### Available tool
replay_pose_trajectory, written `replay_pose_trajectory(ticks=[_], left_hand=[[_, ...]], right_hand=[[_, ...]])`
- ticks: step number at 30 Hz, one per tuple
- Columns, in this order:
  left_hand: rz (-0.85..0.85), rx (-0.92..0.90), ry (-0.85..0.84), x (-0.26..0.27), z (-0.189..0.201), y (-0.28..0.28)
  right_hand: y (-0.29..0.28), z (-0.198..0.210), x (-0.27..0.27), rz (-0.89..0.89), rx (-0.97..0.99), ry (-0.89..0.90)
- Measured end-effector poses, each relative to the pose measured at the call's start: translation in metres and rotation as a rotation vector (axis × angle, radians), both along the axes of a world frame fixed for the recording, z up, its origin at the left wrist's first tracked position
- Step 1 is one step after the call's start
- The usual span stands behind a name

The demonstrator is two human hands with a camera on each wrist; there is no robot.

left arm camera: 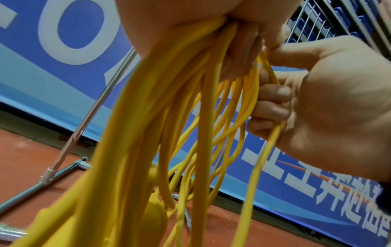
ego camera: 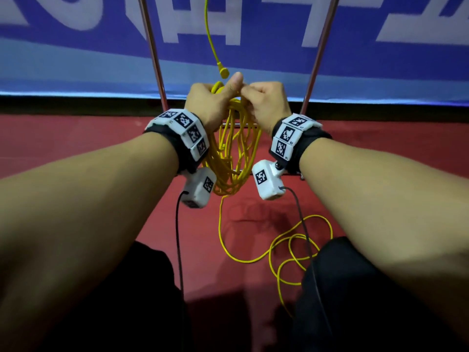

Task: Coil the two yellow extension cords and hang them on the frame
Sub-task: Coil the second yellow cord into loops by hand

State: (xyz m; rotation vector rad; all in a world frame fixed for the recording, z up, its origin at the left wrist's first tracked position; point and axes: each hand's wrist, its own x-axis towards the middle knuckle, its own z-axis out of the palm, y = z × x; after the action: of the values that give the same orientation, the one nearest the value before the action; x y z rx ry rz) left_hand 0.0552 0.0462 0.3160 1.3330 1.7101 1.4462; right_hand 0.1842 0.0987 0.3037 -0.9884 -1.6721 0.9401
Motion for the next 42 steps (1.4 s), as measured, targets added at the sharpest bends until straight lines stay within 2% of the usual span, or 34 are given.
replay_pose_trajectory(ticks=[4, 6, 8, 10, 13, 17, 21, 27, 31, 36, 42], left_hand=[[0.019, -0.004, -0.014, -0.012, 0.0, -0.001], [0.001, 0.01, -0.024, -0.017, -0.003, 0.001], [-0.016, -0.005, -0.01, -0.017, -0.004, 0.0], [-0.051, -0.062, -0.005, -0.017, -0.004, -0.003], [-0.131, -0.146, -0.022, -0.015, -0.002, -0.008], [-0.103, -0.194, 0.105, -0.009, 0.001, -0.013], [-0.075, -0.144, 0.113, -0.005, 0.007, -0.02], [0.0, 0.019, 0.068, -0.004, 0.016, -0.028], [0.116, 0.073, 0.063, -0.007, 0.024, -0.034], [0.12, 0.085, 0.06, -0.005, 0.025, -0.04], [0.011, 0.009, -0.015, -0.001, 0.02, -0.041]], right_hand=[[0.002, -0.016, 0.015, 0.157, -0.185, -0.117], [0.007, -0.019, 0.016, 0.151, -0.253, -0.078], [0.012, -0.016, 0.011, 0.074, -0.189, -0.052], [0.012, -0.011, 0.005, -0.041, -0.04, -0.121], [0.004, -0.002, -0.004, -0.079, 0.126, -0.236], [-0.006, 0.008, -0.016, -0.141, 0.22, -0.272], [-0.013, 0.01, -0.012, -0.089, 0.132, -0.271], [-0.028, 0.02, 0.004, 0.064, -0.026, -0.037], [-0.033, 0.017, 0.017, 0.178, -0.113, -0.086], [-0.037, 0.015, 0.024, 0.209, -0.196, -0.077], [-0.03, 0.02, 0.019, -0.001, 0.082, -0.123]])
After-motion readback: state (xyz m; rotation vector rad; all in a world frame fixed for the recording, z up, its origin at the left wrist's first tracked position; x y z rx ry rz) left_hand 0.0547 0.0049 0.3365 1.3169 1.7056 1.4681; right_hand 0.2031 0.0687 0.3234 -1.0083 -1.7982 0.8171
